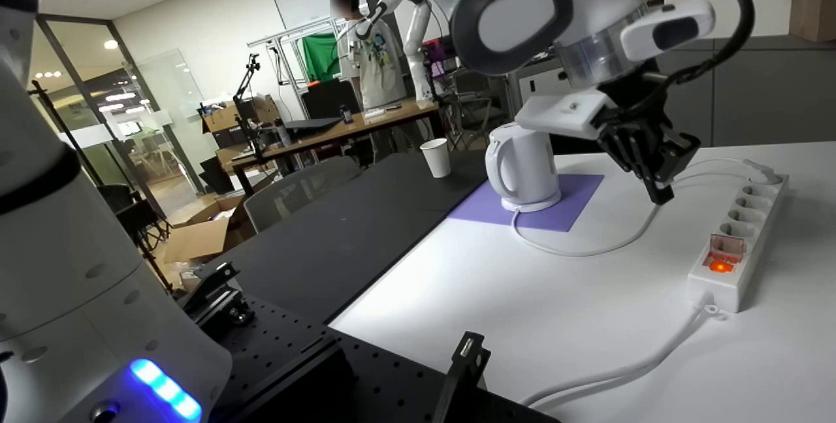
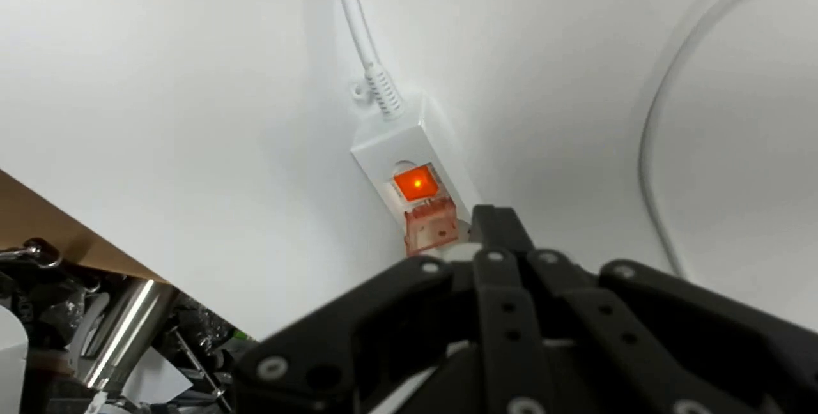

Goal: Switch off the extension cable

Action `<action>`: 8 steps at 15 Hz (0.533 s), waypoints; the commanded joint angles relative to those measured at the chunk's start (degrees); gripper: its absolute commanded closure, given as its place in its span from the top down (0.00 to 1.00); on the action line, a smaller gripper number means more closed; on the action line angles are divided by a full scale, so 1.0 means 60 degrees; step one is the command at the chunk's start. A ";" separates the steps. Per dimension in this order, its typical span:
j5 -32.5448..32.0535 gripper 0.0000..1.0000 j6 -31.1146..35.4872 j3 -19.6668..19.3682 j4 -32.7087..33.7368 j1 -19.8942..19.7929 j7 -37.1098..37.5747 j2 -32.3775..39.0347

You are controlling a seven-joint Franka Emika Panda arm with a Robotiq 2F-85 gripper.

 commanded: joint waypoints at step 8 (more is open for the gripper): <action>-0.3508 0.00 -0.1674 0.1418 0.3629 -0.2814 0.2214 0.2855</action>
